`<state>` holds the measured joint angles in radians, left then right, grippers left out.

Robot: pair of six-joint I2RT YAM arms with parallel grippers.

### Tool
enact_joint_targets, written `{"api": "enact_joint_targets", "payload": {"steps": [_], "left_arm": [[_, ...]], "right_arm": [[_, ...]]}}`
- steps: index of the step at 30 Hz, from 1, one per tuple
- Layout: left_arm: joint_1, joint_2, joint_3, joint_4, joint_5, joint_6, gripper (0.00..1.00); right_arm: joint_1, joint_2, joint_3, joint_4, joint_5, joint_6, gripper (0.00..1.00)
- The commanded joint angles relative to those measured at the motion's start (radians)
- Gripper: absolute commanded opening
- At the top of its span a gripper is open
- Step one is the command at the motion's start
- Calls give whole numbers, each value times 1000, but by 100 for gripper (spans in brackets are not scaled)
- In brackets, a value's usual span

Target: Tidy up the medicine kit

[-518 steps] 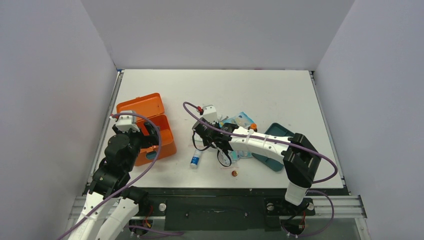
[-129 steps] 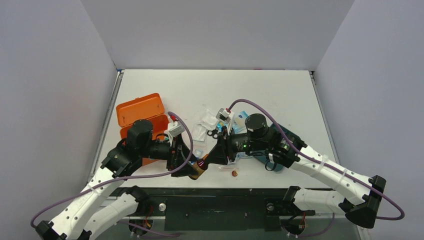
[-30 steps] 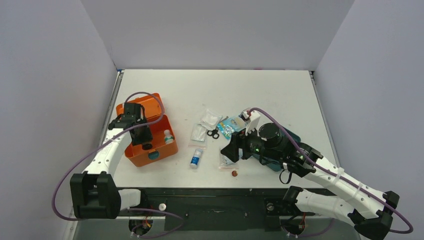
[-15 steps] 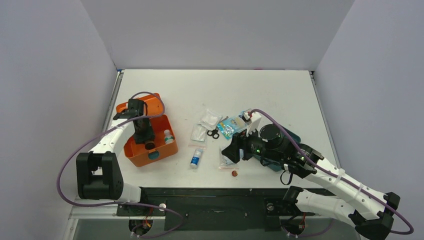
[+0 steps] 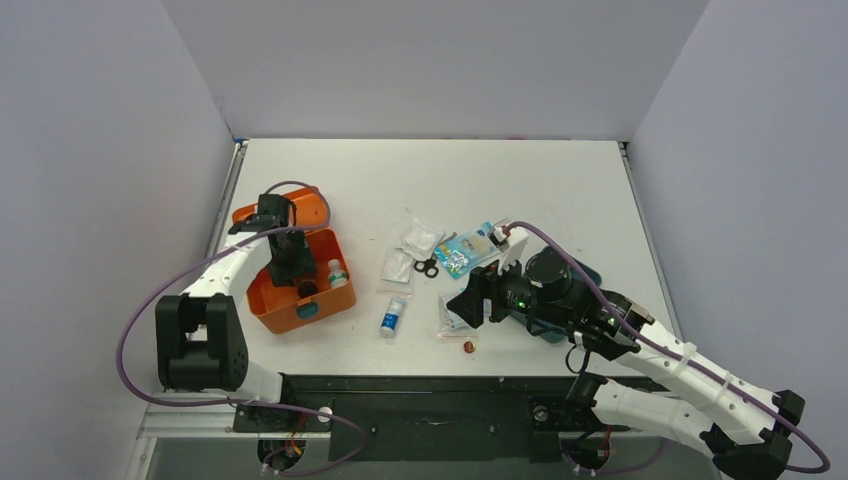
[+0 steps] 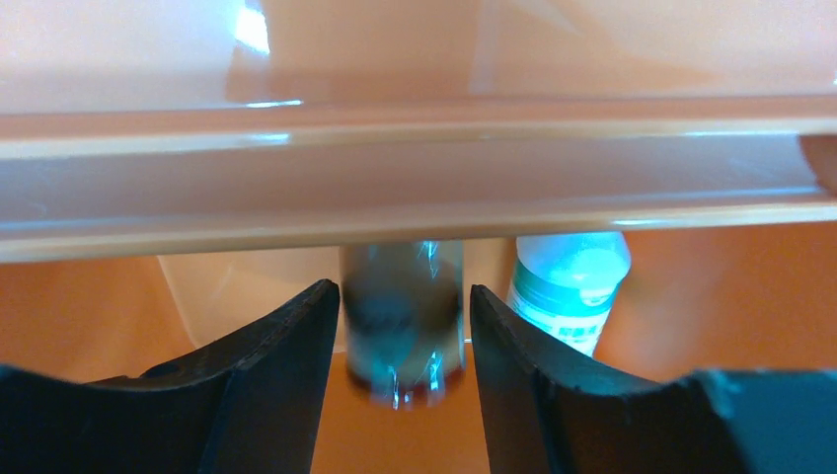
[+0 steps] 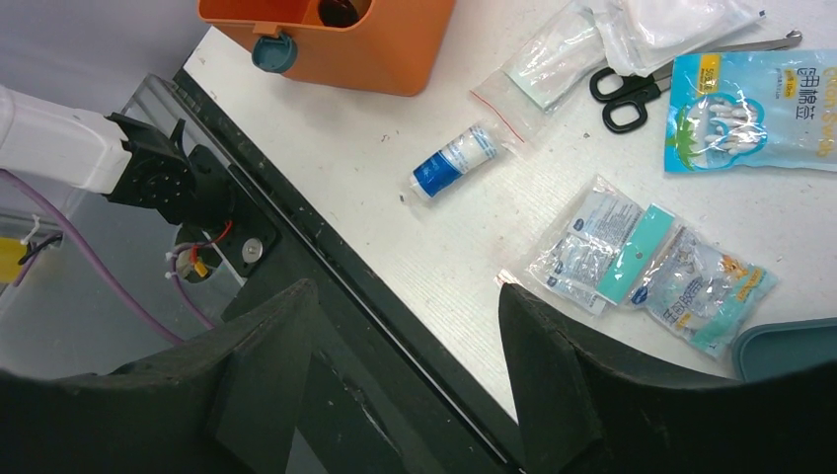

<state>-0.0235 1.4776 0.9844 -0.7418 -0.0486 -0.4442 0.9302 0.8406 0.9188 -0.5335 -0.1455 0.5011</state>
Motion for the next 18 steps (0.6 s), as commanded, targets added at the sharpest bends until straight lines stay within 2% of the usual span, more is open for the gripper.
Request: {"api": "enact_joint_targets", "payload": {"steps": [1, 9, 18], "left_arm": [[-4, -15, 70, 37, 20, -13, 51], [-15, -69, 124, -16, 43, 8, 57], [-43, -203, 207, -127, 69, 48, 61]], "right_arm": [[-1, -16, 3, 9, 30, -19, 63], [-1, 13, 25, 1, 37, -19, 64], [8, 86, 72, -1, 52, -21, 63]]}}
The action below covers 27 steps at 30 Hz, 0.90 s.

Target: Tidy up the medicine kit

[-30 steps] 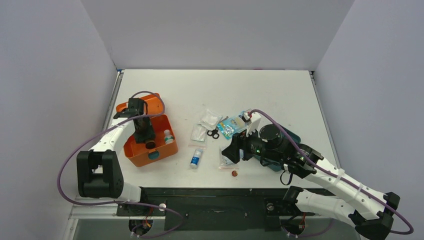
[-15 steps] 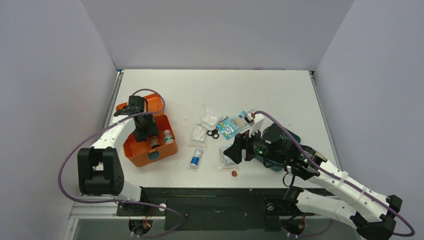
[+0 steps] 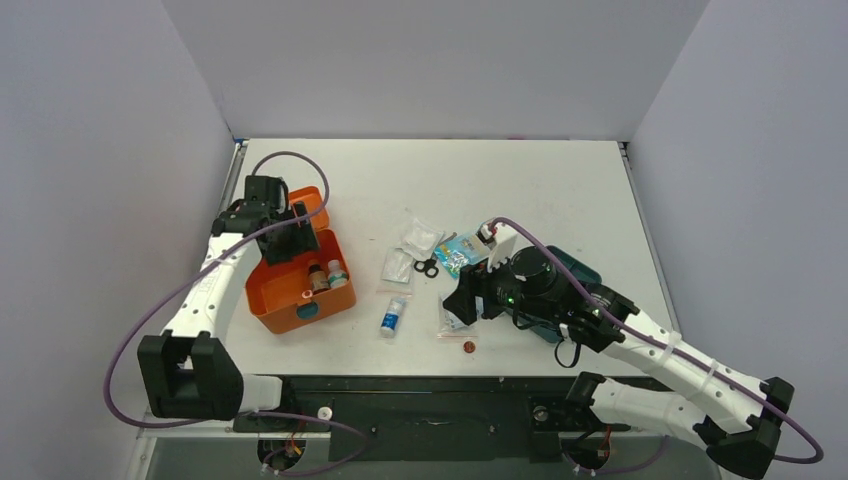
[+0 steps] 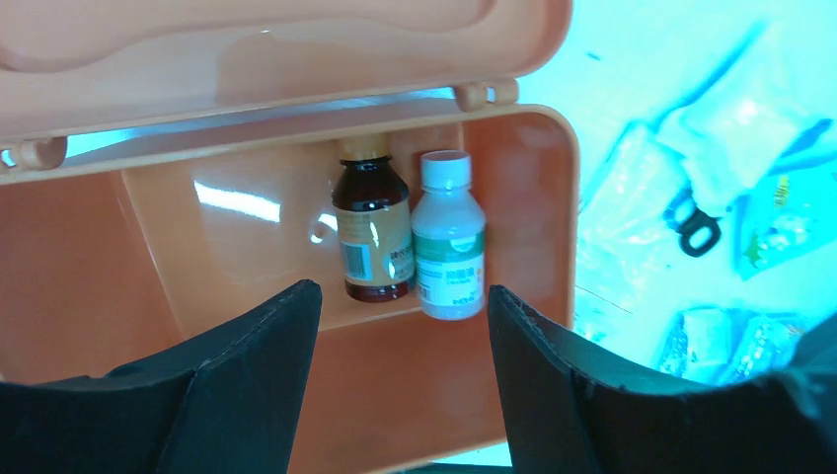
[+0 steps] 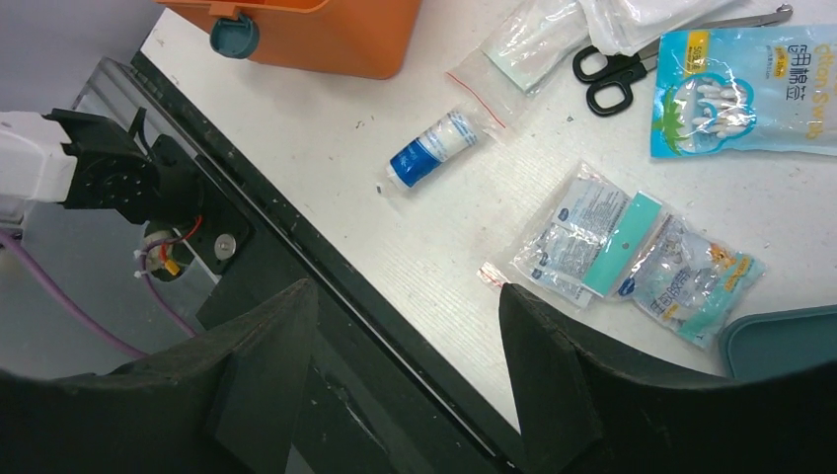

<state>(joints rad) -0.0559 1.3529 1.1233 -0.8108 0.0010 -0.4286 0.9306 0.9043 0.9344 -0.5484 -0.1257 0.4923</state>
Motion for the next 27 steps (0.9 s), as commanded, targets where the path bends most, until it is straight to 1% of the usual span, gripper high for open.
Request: {"api": "enact_joint_targets", "payload": {"steps": [1, 4, 9, 15, 20, 27], "left_arm": [[-11, -89, 72, -79, 15, 37, 61], [-12, -149, 97, -115, -17, 42, 61], [-11, -238, 127, -202, -194, 31, 60], [4, -324, 102, -211, -334, 35, 62], [48, -339, 70, -210, -352, 54, 63], [121, -340, -18, -186, -347, 51, 63]], "right_arm": [[13, 31, 60, 16, 35, -12, 63], [19, 44, 61, 27, 35, -11, 63], [30, 68, 65, 38, 40, -9, 63], [44, 78, 62, 58, 37, -6, 63], [55, 80, 66, 57, 34, -14, 63], [62, 71, 52, 57, 20, -21, 63]]}}
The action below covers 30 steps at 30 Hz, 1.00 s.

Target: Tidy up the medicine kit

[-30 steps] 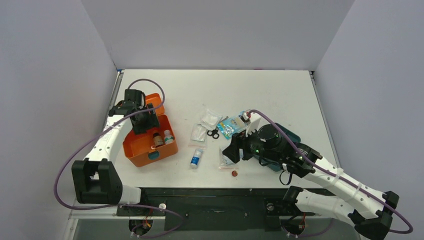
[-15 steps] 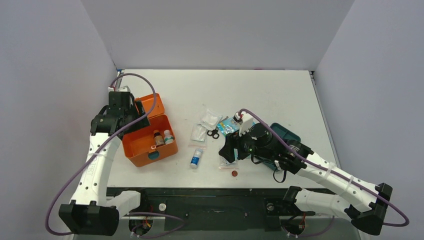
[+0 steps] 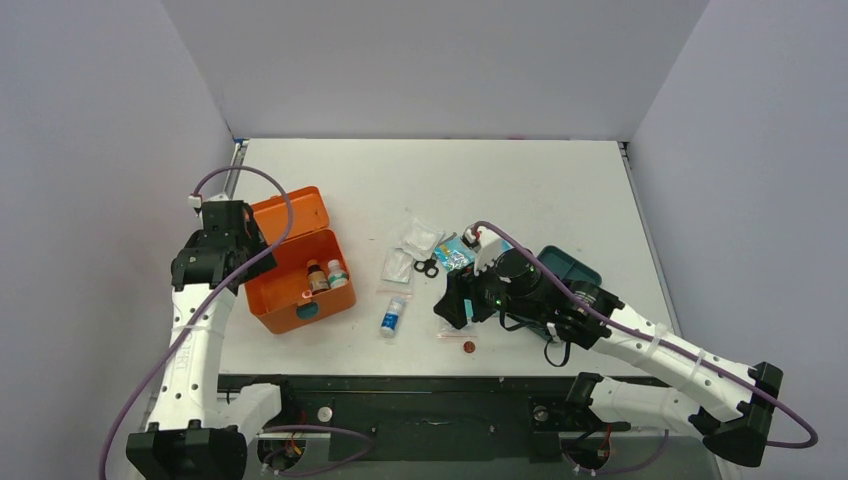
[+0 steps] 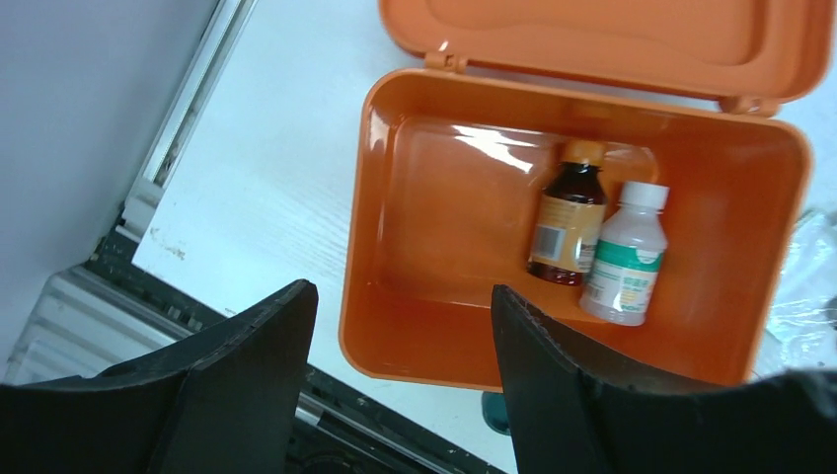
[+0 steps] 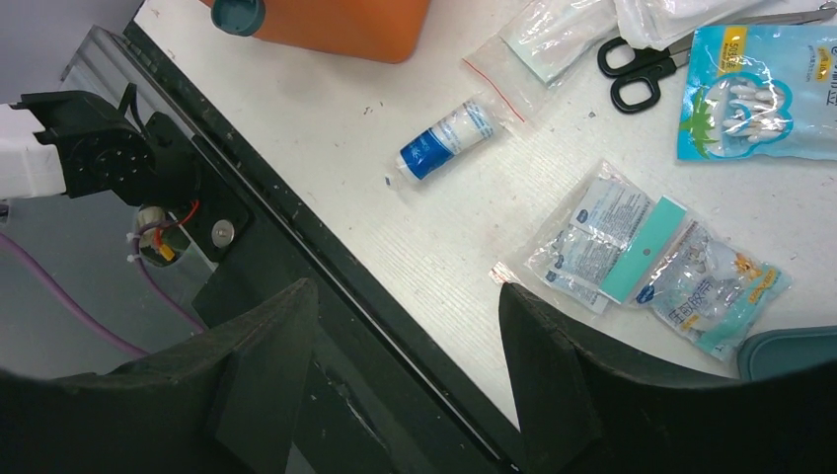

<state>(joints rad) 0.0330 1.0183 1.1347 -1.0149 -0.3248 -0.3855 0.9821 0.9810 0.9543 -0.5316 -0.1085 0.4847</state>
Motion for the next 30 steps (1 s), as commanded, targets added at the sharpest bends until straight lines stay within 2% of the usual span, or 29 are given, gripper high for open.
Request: {"api": "enact_joint_targets", "payload": {"steps": [1, 8, 21, 30], "left_arm": [[43, -1, -41, 22, -21, 9, 63], [68, 29, -64, 22, -45, 7, 64], [109, 197, -50, 25, 5, 20, 62], [122, 315, -44, 35, 52, 2, 52]], "right_arm": [[10, -8, 30, 41, 1, -14, 63], [14, -36, -6, 60, -18, -9, 63], [15, -82, -63, 86, -63, -22, 63], [14, -78, -70, 96, -77, -44, 63]]}}
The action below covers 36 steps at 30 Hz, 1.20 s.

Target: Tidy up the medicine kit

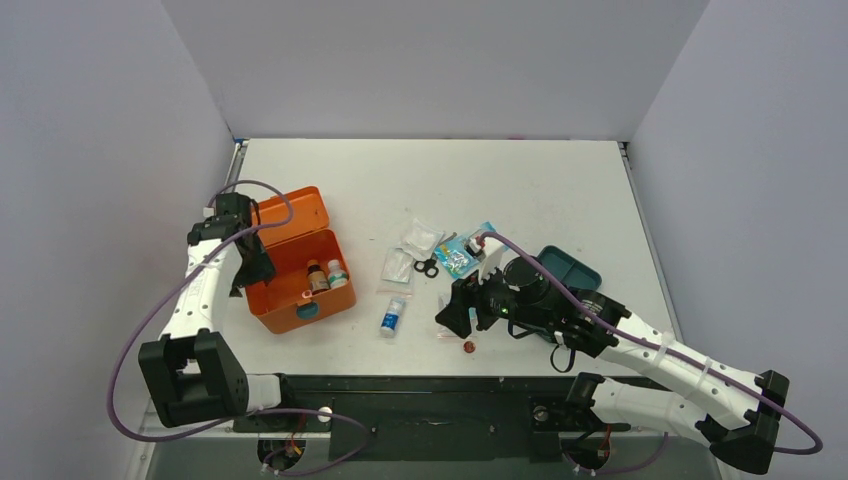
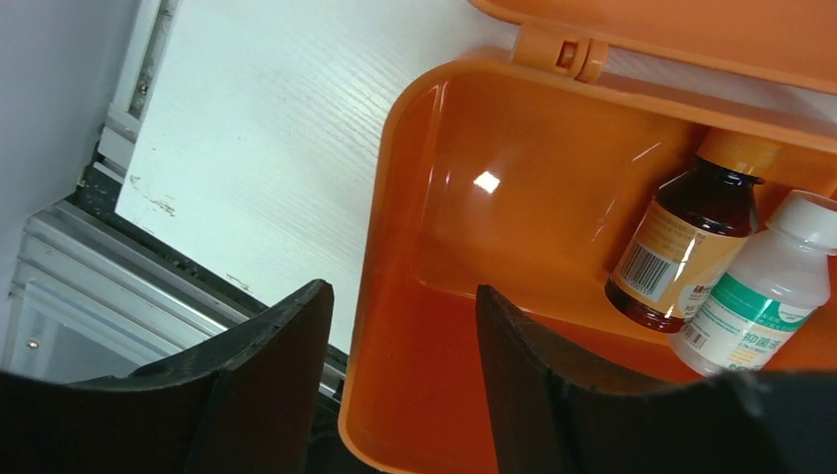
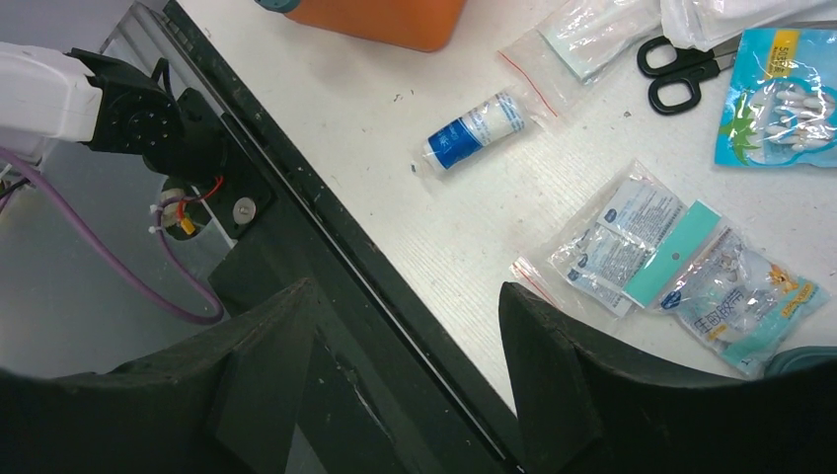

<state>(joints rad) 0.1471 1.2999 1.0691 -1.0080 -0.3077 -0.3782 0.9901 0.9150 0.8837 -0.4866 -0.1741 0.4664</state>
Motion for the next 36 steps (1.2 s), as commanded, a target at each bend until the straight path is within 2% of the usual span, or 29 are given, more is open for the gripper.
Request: {"api": "enact_joint_targets", "payload": {"steps": [1, 12, 19, 25, 36], "left_arm": [[7, 39, 18, 32, 39, -8, 49], [7, 59, -8, 55, 49, -19, 27], [7, 76, -19, 88, 98, -27, 0], [-15, 101, -15, 129, 153, -46, 0], [-226, 208, 58, 149, 102, -136, 0]], "right_arm": [[6, -13, 1, 51, -11, -28, 63], [5, -24, -18, 49, -2, -36, 63], [5, -43, -23, 34, 13, -26, 63], [5, -64, -32, 15, 34, -13, 63], [5, -95, -29, -26, 61, 19, 63]]}}
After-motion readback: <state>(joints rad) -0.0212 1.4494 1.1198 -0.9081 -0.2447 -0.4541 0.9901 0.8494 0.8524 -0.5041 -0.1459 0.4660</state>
